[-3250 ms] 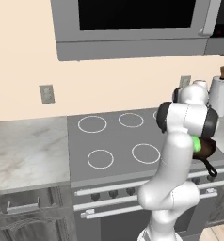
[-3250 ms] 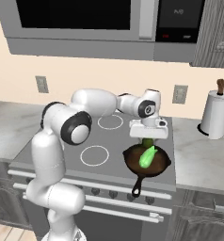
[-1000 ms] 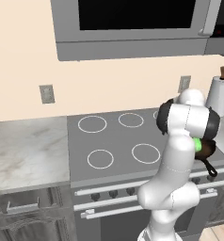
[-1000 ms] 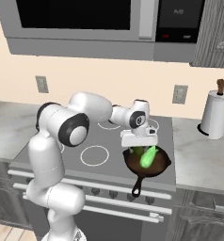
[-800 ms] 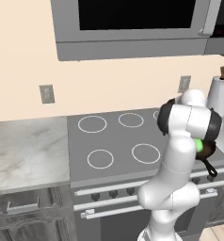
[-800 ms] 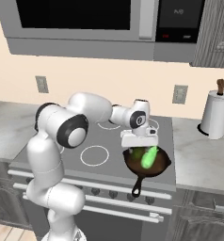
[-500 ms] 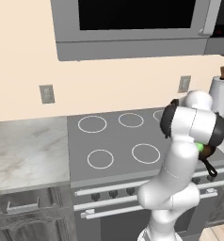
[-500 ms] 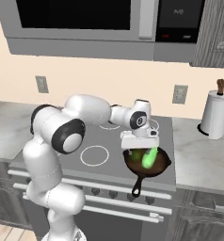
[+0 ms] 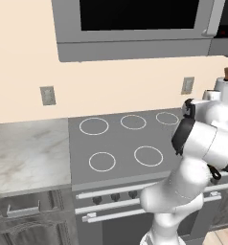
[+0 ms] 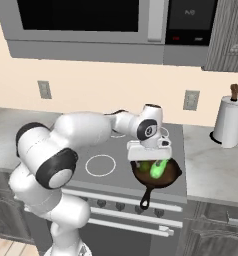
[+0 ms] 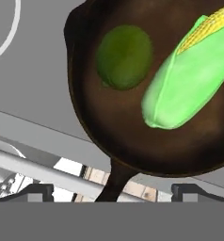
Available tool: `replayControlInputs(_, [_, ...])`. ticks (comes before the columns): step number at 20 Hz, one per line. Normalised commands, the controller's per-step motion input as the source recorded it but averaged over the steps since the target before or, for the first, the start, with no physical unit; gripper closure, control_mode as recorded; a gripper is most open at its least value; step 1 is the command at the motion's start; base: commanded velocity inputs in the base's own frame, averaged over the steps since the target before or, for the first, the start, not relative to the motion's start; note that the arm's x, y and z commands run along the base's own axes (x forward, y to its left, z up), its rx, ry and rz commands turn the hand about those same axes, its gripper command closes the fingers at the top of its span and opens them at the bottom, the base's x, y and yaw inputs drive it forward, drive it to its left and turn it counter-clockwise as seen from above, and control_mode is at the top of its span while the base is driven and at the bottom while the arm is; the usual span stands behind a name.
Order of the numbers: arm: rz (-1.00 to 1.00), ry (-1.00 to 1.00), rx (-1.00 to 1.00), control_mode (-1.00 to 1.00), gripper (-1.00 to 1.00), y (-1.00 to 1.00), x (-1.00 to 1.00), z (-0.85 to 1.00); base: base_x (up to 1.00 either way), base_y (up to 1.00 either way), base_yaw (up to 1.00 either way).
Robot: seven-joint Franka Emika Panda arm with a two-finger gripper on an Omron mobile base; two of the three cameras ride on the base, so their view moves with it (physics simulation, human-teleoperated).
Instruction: Put the corn and lime in the pan. Then turn on the front right burner and set the heat to medium.
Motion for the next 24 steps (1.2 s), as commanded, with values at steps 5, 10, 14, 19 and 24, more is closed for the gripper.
replayControlInputs(5, [0.0,-0.14,0.0,-1.0,-1.0,-0.2,-0.59,0.28,0.0,0.0,0.0])
replayControlInputs(10, [0.0,-0.15,0.0,-1.0,-1.0,-0.11,-0.65,0.12,0.0,0.0,0.0])
replayControlInputs(14, [0.0,-0.15,0.03,-1.0,-1.0,-0.21,-0.75,0.02,0.0,0.0,0.0])
replayControlInputs(19, [0.0,-0.18,0.13,-1.0,-1.0,-0.38,-0.77,-0.1,0.0,0.0,0.0])
replayControlInputs(24, [0.0,-0.33,0.15,-1.0,-1.0,-0.33,-0.52,-0.02,0.0,0.0,0.0])
